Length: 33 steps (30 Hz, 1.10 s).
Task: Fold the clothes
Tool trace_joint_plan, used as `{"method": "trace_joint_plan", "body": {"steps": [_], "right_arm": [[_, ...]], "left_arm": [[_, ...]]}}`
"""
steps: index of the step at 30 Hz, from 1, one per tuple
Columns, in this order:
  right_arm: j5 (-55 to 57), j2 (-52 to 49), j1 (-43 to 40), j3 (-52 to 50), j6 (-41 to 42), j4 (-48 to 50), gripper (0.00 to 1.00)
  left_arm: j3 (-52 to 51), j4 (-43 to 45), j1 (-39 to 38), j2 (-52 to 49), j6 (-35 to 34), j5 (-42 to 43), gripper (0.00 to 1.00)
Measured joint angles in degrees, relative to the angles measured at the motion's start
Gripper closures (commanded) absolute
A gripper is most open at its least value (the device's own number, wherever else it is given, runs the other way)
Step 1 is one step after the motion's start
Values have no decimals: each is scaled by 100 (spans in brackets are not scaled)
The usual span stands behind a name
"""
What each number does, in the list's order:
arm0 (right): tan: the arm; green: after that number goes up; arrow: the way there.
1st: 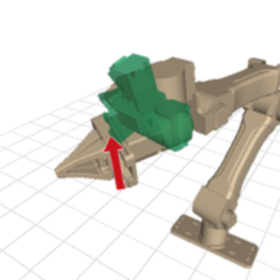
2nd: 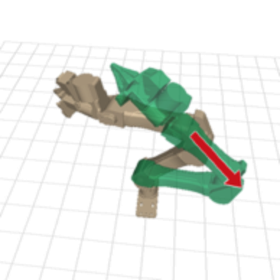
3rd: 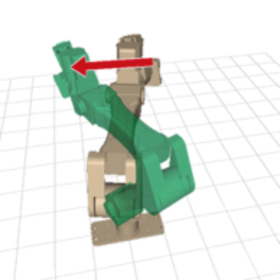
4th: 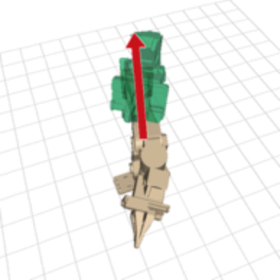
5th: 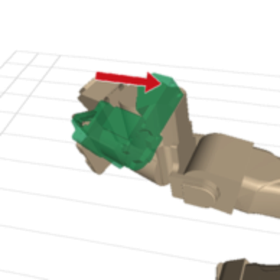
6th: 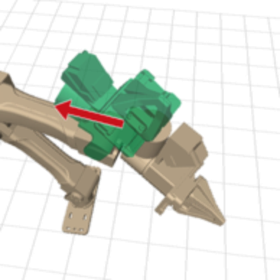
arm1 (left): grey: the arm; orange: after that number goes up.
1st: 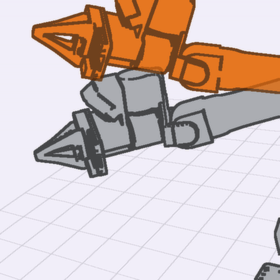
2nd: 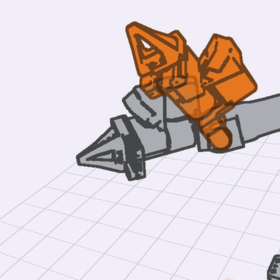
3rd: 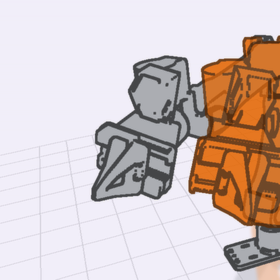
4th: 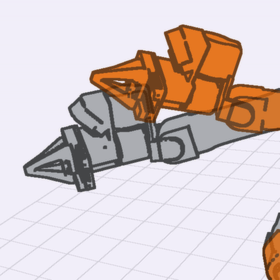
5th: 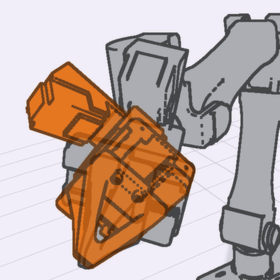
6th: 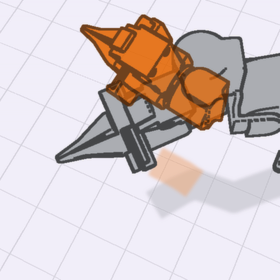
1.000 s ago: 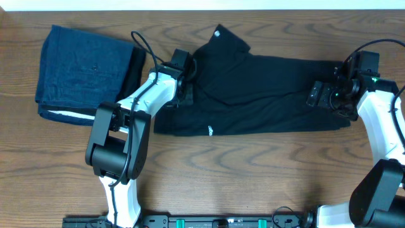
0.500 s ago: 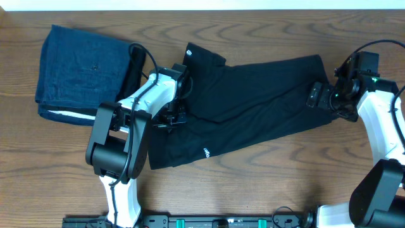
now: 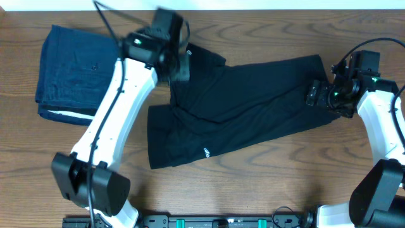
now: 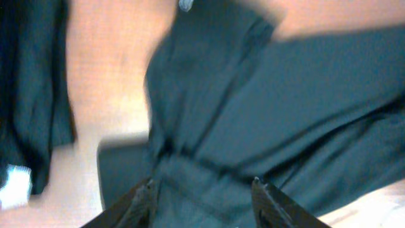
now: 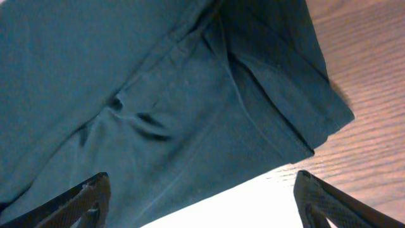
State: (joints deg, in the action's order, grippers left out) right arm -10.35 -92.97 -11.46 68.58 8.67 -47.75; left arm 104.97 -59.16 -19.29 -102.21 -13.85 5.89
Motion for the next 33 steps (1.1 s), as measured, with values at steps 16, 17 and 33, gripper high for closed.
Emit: {"method": "trace_joint_plan", "body": {"steps": [16,17,33], "right_arm": [[-17,-839,35,1742,-273,90,12],[-9,-1023,46,1884,-321,136,12],[313,-2330,131,2214,-1113,1781,20]], "left_arm": [[745,1727,238,-2227,857,127,33],[883,1740,278,-2481,949,140,33],[1121,2761,382,-3497,1543,321,33]]}}
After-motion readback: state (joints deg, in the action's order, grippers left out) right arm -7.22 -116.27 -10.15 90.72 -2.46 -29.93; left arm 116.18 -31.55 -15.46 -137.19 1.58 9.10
